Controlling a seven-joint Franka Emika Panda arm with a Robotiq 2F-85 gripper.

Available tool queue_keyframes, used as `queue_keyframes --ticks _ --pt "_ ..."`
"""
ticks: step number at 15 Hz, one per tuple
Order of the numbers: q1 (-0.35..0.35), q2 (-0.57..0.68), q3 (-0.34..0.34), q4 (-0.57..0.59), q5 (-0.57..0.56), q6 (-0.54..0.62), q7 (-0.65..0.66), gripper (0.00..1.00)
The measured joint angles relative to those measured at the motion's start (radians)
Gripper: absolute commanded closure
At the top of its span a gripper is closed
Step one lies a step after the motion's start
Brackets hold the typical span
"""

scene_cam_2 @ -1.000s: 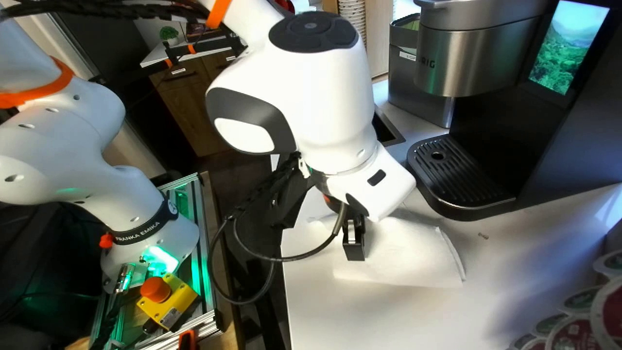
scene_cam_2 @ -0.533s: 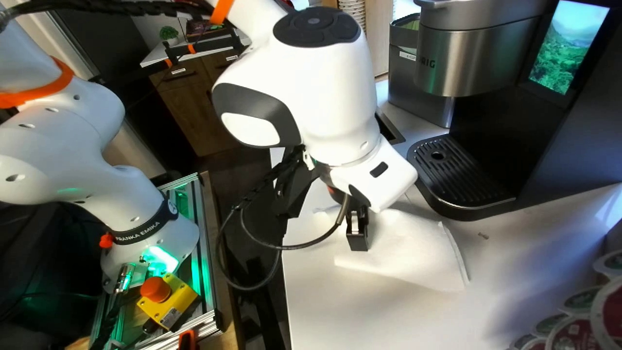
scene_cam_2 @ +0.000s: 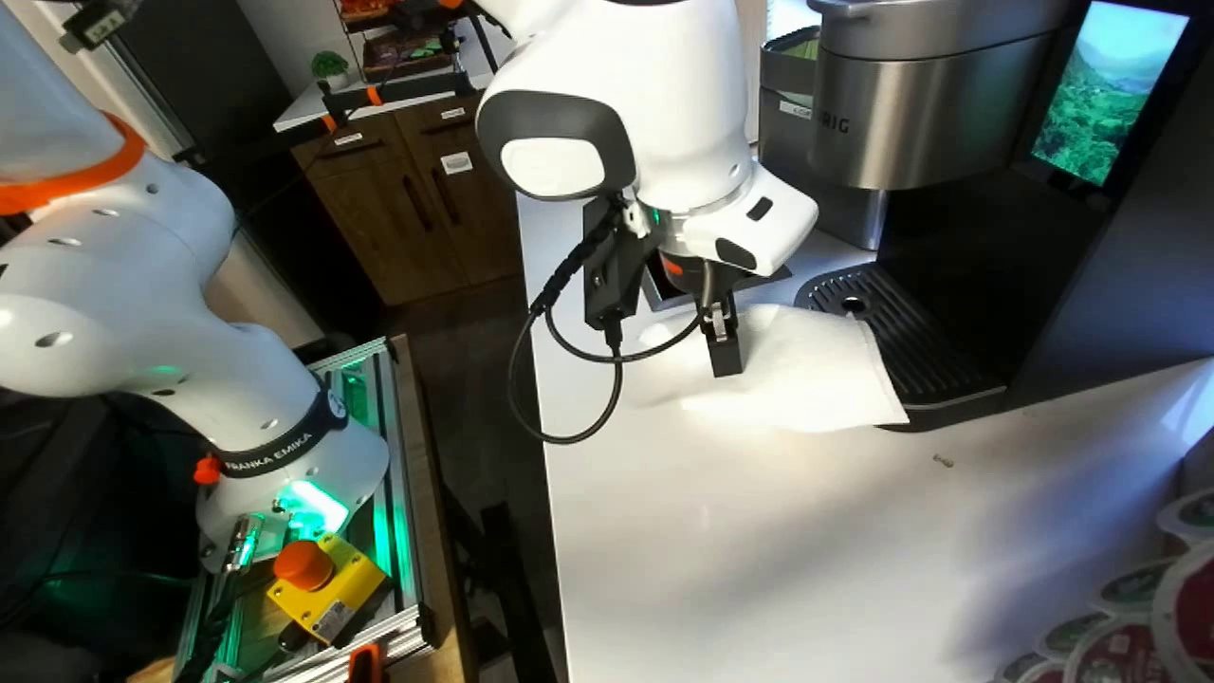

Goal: Use the tissue to wipe the counter

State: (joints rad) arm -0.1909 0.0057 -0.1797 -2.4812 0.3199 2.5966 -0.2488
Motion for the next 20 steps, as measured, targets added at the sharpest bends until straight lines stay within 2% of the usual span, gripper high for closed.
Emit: queue_keyframes --ticks 4,8,11,14,18,20 --pt "0.024 0.024 0.033 0.014 0.063 0.0 -0.058 1.0" --pt "0.027 0.043 0.057 0.017 0.173 -0.007 -0.181 1.0" --pt "0.022 0.049 0.057 0.016 0.174 -0.056 -0.251 1.0" --pt "0.009 0.054 0.031 0.009 0.02 -0.135 -0.216 1.0" --pt "-0.006 0.06 -0.027 0.0 -0.289 -0.143 -0.007 1.0" --pt "-0.013 0.06 -0.043 0.0 -0.372 -0.124 0.073 1.0"
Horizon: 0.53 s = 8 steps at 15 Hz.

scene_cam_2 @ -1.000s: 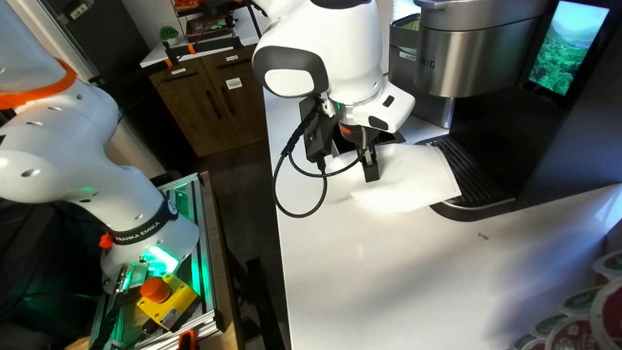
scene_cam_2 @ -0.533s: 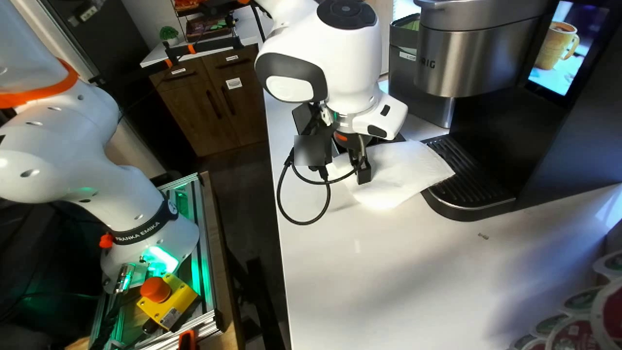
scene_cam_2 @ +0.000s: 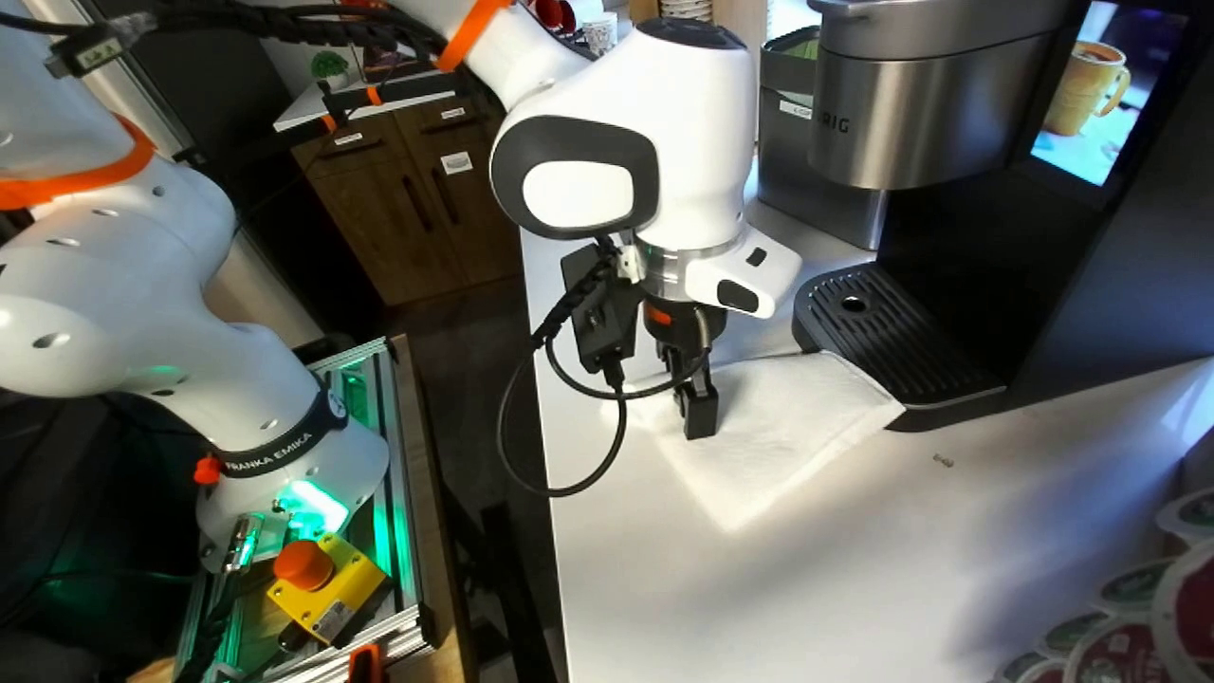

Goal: Use the tissue to wipe the counter

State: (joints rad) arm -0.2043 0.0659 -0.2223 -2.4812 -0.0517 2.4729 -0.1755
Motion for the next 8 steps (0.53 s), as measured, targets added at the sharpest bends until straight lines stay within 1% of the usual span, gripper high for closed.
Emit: queue_keyframes --ticks 3,8 --pt "0.0 0.004 0.0 -0.002 -0.014 0.078 0.037 1.0" --pt "0.023 0.028 0.04 -0.006 -0.014 0.238 0.061 1.0"
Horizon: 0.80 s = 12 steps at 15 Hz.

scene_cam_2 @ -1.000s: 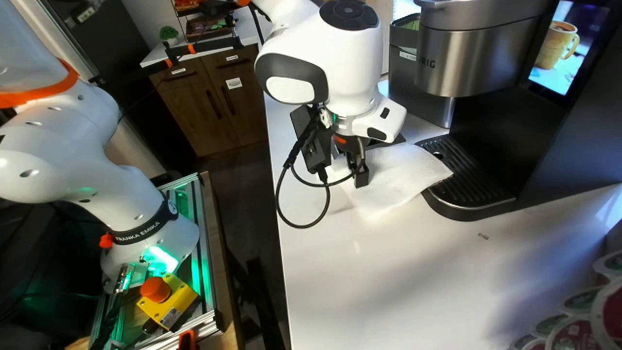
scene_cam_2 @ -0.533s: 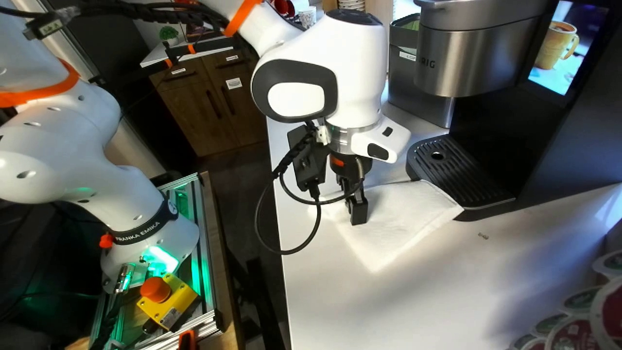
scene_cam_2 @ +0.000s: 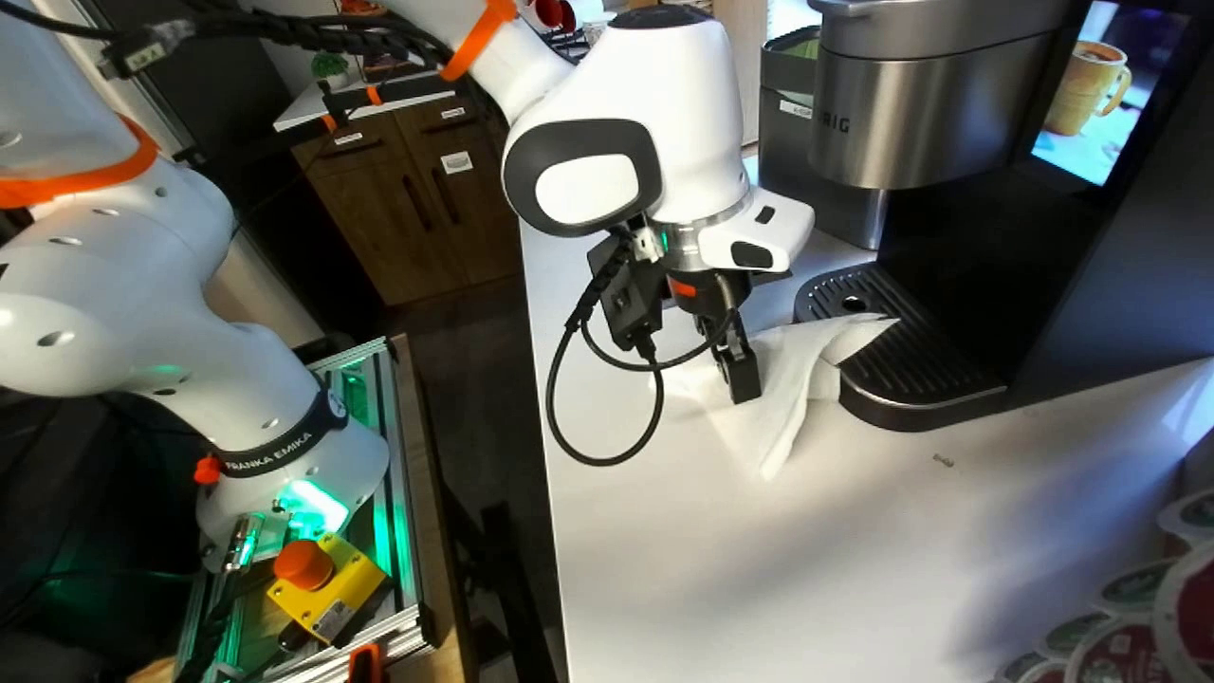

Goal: Use the tissue to wipe the counter

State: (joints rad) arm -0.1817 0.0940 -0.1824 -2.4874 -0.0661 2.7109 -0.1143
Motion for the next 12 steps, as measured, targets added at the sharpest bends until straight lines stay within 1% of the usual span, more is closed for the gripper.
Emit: queue_keyframes --ticks 3,5,7,10,11,12 --pt "0.02 0.02 0.029 0.0 0.005 0.062 0.01 1.0" --pt "0.026 0.028 0.056 0.0 0.033 0.088 0.003 1.0" --pt "0.026 0.03 0.094 0.0 0.125 0.092 -0.051 1.0" --pt "0.02 0.026 0.149 0.001 0.297 0.083 -0.197 1.0" --pt "0.018 0.022 0.157 0.001 0.328 0.066 -0.237 1.0" --pt "0.015 0.016 0.157 0.001 0.335 0.037 -0.264 1.0"
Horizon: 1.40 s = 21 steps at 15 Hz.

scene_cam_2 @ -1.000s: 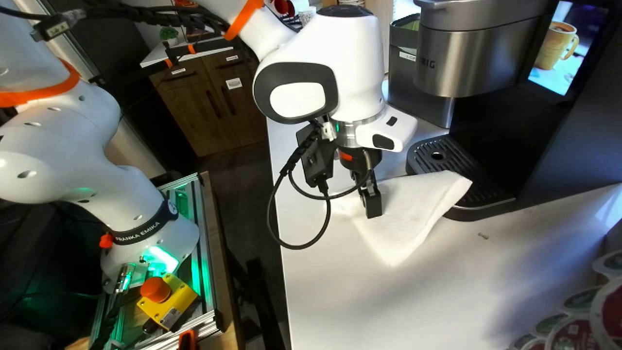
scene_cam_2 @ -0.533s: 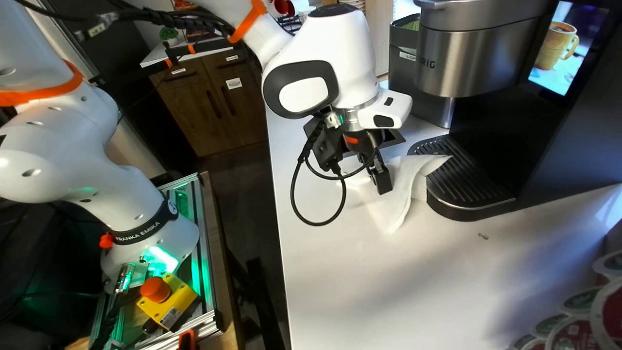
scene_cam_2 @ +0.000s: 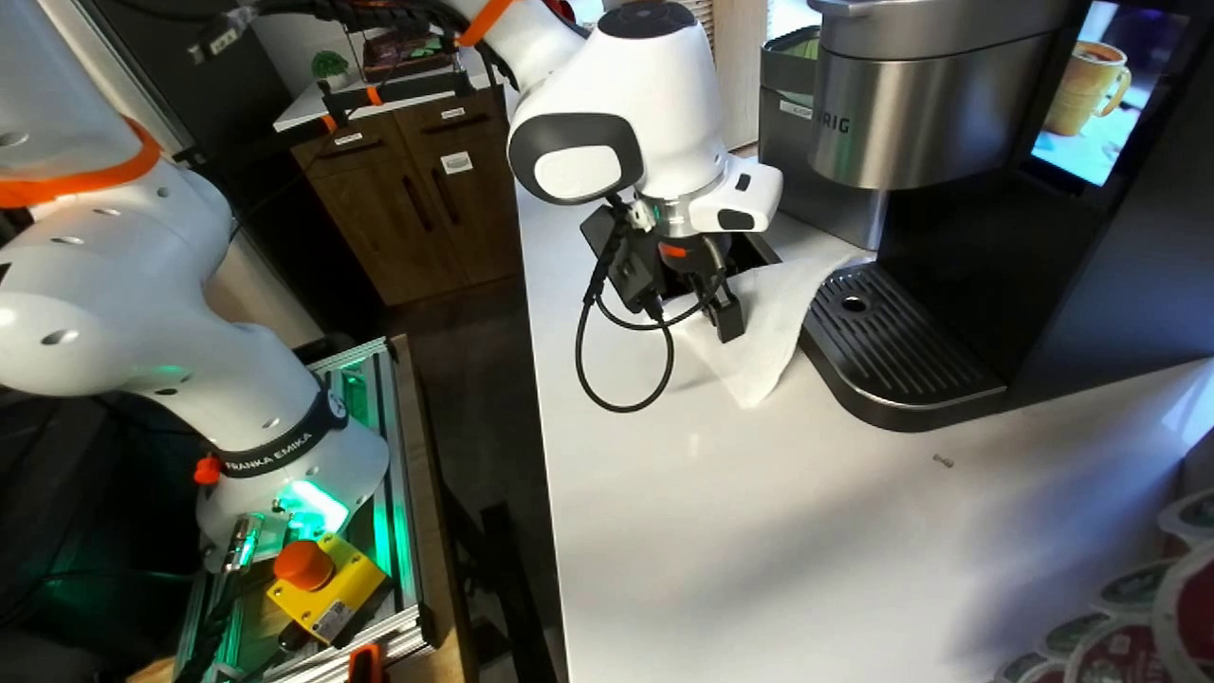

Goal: Use the tissue to wipe the counter

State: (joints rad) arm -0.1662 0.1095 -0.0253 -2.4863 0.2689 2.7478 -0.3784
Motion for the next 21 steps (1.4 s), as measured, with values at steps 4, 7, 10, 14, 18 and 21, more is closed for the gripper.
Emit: queue_keyframes --ticks 4,7,10,14,18,21 --pt "-0.005 -0.035 -0.071 -0.001 -0.171 -0.175 0.055 1.0" --pt "-0.019 -0.06 -0.138 -0.001 -0.342 -0.271 0.142 1.0" --pt "-0.044 -0.074 -0.186 0.0 -0.433 -0.312 0.186 1.0" --pt "-0.09 -0.065 -0.239 0.005 -0.438 -0.304 0.234 1.0" --pt "-0.13 -0.045 -0.27 0.036 -0.345 -0.249 0.25 1.0" --pt "-0.148 -0.032 -0.278 0.067 -0.271 -0.215 0.259 1.0"
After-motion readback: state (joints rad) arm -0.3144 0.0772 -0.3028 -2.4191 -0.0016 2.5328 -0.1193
